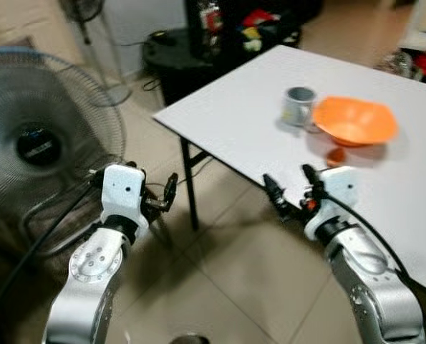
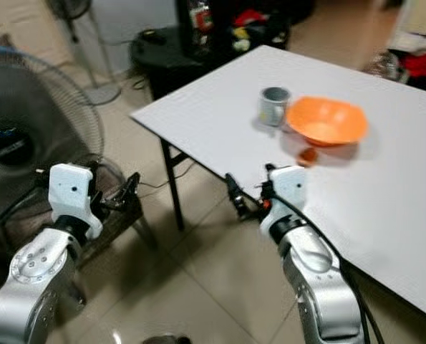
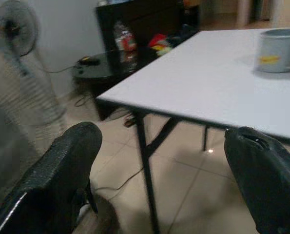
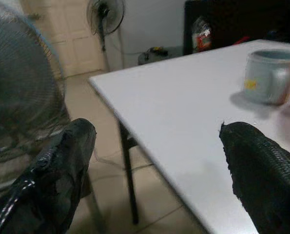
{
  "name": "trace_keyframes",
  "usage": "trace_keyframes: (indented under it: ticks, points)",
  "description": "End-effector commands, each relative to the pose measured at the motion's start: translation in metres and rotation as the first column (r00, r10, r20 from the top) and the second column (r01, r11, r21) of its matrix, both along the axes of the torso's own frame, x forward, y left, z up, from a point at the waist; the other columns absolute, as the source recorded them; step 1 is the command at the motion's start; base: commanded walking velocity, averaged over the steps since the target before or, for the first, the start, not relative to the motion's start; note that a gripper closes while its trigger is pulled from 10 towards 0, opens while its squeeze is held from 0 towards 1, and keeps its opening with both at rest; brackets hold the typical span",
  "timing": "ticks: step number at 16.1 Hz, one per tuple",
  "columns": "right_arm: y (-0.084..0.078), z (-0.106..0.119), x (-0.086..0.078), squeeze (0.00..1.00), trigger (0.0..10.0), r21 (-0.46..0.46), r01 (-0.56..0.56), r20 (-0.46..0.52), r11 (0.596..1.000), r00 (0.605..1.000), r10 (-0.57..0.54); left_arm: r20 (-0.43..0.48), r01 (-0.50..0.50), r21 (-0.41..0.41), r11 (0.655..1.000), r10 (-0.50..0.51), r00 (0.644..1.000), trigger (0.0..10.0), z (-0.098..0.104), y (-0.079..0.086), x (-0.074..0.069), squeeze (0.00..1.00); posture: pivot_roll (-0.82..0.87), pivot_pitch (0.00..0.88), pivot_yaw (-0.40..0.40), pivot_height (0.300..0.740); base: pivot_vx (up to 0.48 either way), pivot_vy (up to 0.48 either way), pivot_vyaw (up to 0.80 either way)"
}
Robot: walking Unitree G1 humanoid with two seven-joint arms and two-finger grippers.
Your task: Setting the table
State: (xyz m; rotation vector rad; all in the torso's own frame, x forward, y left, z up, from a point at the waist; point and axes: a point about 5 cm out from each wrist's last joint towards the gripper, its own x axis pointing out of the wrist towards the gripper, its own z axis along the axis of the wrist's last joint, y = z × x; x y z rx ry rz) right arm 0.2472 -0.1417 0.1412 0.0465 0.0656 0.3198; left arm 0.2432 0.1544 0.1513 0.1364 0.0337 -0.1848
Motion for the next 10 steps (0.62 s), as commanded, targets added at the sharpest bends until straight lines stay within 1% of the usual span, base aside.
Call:
trace_keyframes:
  ticks: [1,4,10]
  points:
    - [0.0019,0.0016,-0.0011,1.0,10.0,0.004,0.008,0.01,1.0,1.0,-0.008,0.004,-0.021,0.023,0.999,0.021,1.0,10.0,-0.0004,0.0064,0.0008,0.0,0.09,0.0,0.075,0.74,0.0,0.0,0.77]
    - [0.0005,0.0013,-0.003,1.0,10.0,0.005,0.01,0.008,1.0,1.0,-0.01,0.013,-0.025,0.02,0.999,0.024,1.0,10.0,0.0011,0.0058,0.0031,0.0,0.08,0.0,0.08,0.74,0.0,0.0,0.77]
    - [0.005,-0.0015,-0.0009,1.0,10.0,0.0,-0.014,-0.009,1.0,1.0,0.014,0.014,-0.014,0.028,1.0,0.014,1.0,10.0,0.0013,0.0049,0.0035,0.0,0.1,0.0,0.074,0.74,0.0,0.0,0.76]
